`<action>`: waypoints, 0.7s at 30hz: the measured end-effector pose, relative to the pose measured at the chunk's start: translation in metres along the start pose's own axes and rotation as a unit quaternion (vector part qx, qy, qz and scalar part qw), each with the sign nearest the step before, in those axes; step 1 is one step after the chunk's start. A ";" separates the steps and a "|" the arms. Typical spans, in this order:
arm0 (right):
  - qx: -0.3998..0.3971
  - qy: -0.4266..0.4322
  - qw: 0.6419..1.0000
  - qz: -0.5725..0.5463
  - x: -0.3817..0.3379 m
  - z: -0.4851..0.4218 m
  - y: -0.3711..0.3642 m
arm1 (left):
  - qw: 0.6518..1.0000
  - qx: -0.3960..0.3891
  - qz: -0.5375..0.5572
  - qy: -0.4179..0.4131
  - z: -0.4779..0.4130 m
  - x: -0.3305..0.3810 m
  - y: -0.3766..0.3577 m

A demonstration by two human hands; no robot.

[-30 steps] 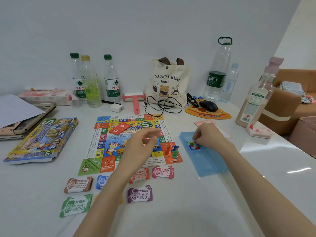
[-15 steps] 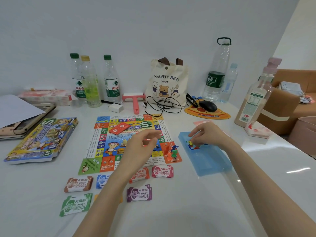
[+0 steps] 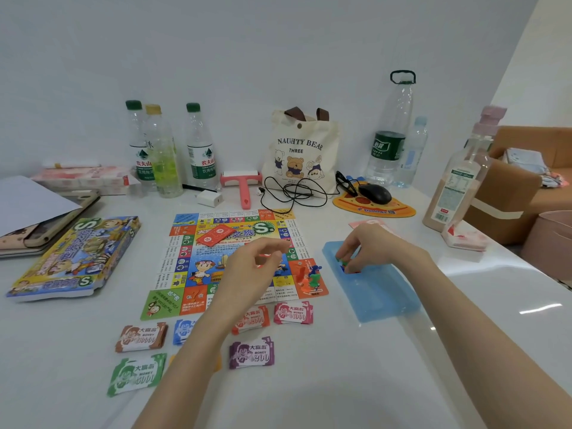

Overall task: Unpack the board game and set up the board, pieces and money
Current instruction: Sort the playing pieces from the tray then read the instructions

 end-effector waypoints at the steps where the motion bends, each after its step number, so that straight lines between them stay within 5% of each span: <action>1: -0.014 0.002 1.000 0.001 -0.003 0.000 -0.001 | 1.000 0.002 0.001 -0.001 0.000 0.000 0.001; 21: 0.021 -0.016 1.000 -0.005 -0.012 0.005 -0.003 | 0.997 0.071 0.026 0.001 -0.006 -0.004 0.042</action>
Point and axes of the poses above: each hand's wrist, its own z-axis away from the middle knuckle, its own y-axis out of the back of the hand, x = y × z, the point moved 8 cm from there along -z, towards the middle knuckle, and after that the axes turned 9 degrees about z, right-handed, at the moved point
